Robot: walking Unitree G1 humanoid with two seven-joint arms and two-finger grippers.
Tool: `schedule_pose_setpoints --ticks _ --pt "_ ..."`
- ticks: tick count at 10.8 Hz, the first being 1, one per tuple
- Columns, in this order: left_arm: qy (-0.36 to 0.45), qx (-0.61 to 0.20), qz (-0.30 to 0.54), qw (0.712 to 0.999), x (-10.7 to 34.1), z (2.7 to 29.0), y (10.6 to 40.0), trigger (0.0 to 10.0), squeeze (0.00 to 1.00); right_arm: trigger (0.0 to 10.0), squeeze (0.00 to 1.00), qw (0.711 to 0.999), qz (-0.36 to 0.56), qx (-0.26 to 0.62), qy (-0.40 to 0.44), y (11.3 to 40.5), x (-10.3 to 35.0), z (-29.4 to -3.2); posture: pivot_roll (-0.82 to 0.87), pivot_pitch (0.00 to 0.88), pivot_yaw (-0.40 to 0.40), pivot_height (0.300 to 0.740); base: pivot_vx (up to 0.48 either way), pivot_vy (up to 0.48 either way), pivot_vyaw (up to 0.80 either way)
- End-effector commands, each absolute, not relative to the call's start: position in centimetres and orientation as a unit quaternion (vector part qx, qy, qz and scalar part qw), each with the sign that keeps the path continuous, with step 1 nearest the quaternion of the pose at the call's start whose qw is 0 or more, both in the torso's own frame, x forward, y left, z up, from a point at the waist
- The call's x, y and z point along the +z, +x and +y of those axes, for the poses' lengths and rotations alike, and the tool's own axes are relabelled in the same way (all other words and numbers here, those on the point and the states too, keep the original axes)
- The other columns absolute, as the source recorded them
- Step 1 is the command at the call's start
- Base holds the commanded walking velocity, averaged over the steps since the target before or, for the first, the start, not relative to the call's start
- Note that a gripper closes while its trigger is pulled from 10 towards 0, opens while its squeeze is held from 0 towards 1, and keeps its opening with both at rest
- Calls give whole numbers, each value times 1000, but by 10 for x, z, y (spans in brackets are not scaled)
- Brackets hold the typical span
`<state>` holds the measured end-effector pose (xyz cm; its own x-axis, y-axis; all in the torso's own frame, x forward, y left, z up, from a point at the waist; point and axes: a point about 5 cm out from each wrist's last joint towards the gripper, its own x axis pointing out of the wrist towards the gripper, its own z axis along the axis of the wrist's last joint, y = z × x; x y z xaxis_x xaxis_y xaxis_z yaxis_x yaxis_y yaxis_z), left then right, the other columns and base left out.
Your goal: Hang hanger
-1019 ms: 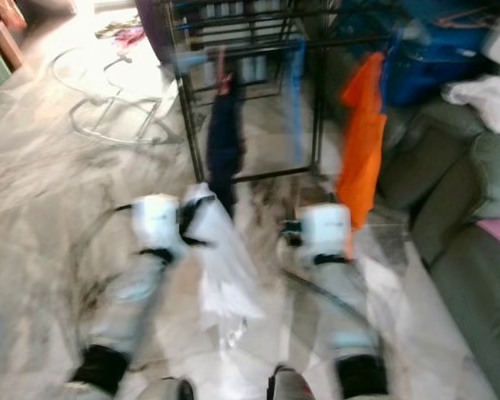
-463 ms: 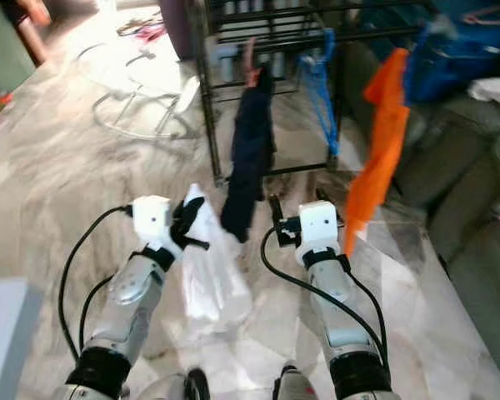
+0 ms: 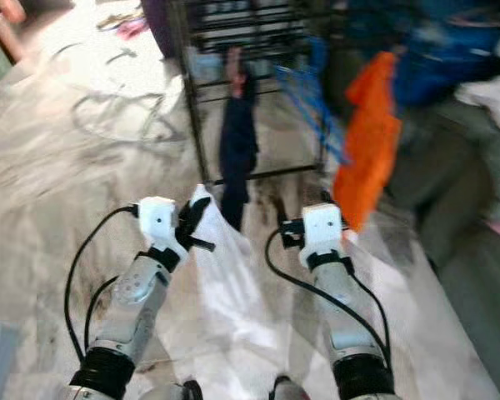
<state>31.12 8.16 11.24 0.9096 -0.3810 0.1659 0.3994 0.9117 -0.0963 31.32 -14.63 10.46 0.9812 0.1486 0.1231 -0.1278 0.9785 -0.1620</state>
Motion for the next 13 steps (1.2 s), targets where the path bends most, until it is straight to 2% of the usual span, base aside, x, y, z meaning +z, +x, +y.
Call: schedule_pose_setpoints --ticks 1,4,6,10,12,13 --pt "-65 -206 -91 972 119 80 310 10000 0 10000 0 990 -74 72 -92 313 106 -146 -155 206 45 740 401 0 0" --pt "-64 -207 -90 972 119 80 310 10000 0 10000 0 987 -82 84 -107 313 108 -139 -145 207 46 740 396 0 -727" --pt "-64 -203 -88 973 119 82 310 10000 0 10000 0 986 -85 86 -111 314 109 -138 -143 208 46 740 347 0 0" --pt "-58 -190 -76 977 113 86 307 10000 0 10000 0 982 -101 91 -129 314 115 -138 -143 215 39 740 0 0 0" --pt "-57 -191 -73 977 113 85 306 10000 0 10000 0 979 -115 104 -129 323 132 -142 -144 224 40 740 0 0 0" --pt "-56 -192 -72 977 112 84 305 10000 0 10000 0 973 -125 140 -131 332 147 -143 -151 231 43 740 0 0 0"
